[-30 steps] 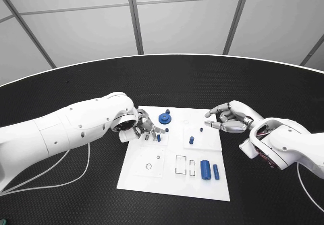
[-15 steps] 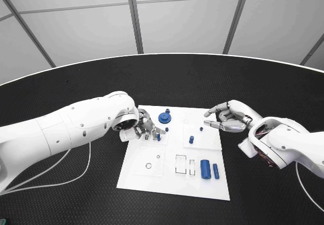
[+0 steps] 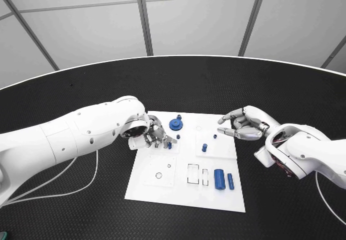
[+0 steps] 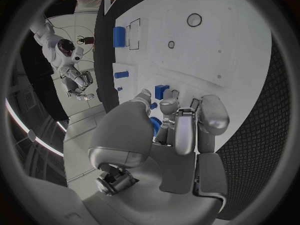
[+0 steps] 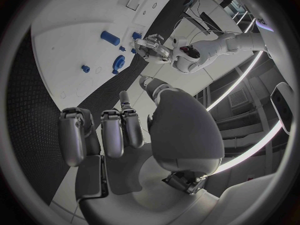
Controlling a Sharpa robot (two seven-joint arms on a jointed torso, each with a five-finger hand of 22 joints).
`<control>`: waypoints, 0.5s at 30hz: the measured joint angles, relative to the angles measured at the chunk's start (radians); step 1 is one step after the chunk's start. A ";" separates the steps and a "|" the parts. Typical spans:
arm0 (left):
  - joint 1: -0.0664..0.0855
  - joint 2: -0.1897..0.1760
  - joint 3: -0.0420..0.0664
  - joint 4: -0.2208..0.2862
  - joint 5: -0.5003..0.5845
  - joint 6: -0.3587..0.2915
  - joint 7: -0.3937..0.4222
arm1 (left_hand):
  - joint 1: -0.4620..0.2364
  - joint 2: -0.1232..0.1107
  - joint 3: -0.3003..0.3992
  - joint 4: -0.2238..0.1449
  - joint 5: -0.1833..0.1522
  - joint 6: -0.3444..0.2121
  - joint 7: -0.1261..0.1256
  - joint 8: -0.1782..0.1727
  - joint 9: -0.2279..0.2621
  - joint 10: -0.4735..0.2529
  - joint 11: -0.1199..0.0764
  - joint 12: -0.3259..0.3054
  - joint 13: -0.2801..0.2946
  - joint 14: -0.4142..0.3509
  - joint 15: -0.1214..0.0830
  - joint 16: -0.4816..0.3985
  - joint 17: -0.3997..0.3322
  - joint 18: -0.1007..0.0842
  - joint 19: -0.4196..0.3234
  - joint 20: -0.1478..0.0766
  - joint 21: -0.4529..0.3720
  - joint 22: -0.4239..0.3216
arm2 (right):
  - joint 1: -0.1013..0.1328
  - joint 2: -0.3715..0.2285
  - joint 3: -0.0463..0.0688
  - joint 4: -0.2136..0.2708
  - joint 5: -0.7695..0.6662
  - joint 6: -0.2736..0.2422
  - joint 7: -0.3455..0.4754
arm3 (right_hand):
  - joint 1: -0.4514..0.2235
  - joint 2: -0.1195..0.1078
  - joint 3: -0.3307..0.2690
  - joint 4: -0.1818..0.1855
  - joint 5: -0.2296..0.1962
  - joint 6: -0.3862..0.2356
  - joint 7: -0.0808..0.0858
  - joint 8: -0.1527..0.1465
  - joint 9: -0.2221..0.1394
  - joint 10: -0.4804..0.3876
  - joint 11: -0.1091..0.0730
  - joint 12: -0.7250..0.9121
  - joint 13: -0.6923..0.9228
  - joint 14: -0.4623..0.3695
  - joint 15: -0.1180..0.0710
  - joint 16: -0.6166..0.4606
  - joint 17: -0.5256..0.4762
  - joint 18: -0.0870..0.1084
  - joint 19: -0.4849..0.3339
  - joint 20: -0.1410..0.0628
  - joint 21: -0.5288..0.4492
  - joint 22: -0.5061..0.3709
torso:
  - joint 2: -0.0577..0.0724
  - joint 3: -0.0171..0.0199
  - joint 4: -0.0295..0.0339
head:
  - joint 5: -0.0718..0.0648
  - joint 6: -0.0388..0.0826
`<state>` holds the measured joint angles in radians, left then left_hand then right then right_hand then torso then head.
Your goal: Assemble the parts on the task board
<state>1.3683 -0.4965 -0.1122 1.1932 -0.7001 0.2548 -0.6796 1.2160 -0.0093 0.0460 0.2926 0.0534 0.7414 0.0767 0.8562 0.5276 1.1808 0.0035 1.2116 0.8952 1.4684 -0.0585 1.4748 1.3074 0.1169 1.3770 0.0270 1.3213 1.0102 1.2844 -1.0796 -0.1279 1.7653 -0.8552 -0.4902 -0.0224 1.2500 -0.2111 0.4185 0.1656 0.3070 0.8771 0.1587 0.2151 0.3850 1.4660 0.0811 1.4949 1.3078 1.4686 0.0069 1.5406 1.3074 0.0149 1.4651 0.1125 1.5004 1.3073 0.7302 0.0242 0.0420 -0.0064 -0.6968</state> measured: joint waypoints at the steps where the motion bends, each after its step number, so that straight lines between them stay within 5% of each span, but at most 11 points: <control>1: 0.000 0.000 0.000 -0.001 0.000 0.002 0.000 | 0.000 0.000 0.005 0.000 0.000 0.000 0.000 0.000 0.000 0.000 0.000 0.000 -0.003 0.000 0.000 0.000 0.000 0.000 0.000 0.000 0.000 0.000 | 0.000 0.000 0.000 0.000 0.000 0.000 0.000 | 0.000 0.000 0.000 0.000 0.000 0.000 0.000 0.000 0.000 0.000 0.000 0.000 0.000 0.000 0.000 0.000 0.000 0.000 0.000 0.000 0.000 0.000 | 0.000 0.0000 -0.0001 | 0.000 -0.001; 15: 0.000 0.000 0.000 -0.001 0.000 0.019 0.011 | 0.049 0.032 0.065 0.001 0.000 -0.007 0.000 0.000 -0.008 -0.007 0.000 -0.010 -0.023 0.000 0.000 0.000 0.000 0.000 0.000 0.000 0.000 0.000 | 0.000 0.000 0.000 0.002 0.000 0.006 -0.002 | 0.000 0.000 0.000 0.000 0.005 0.000 0.000 0.000 0.000 0.000 0.000 0.000 0.000 0.000 0.000 0.000 0.000 0.000 0.000 0.000 0.000 0.000 | -0.001 0.0006 -0.0002 | -0.001 -0.009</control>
<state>1.3682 -0.4962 -0.1122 1.1917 -0.6999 0.2740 -0.6690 1.2650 0.0228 0.1113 0.2935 0.0534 0.7343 0.0766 0.8562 0.5192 1.1737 0.0035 1.2013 0.8727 1.4684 -0.0585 1.4748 1.3074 0.1168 1.3770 0.0270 1.3213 1.0098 1.2844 -1.0801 -0.1278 1.7675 -0.8552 -0.4839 -0.0243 1.2500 -0.2111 0.4185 0.1656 0.3118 0.8770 0.1587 0.2151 0.3849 1.4660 0.0811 1.4949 1.3076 1.4687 0.0069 1.5406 1.3074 0.0149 1.4651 0.1125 1.5005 1.3073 0.7296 0.0247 0.0418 -0.0073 -0.7055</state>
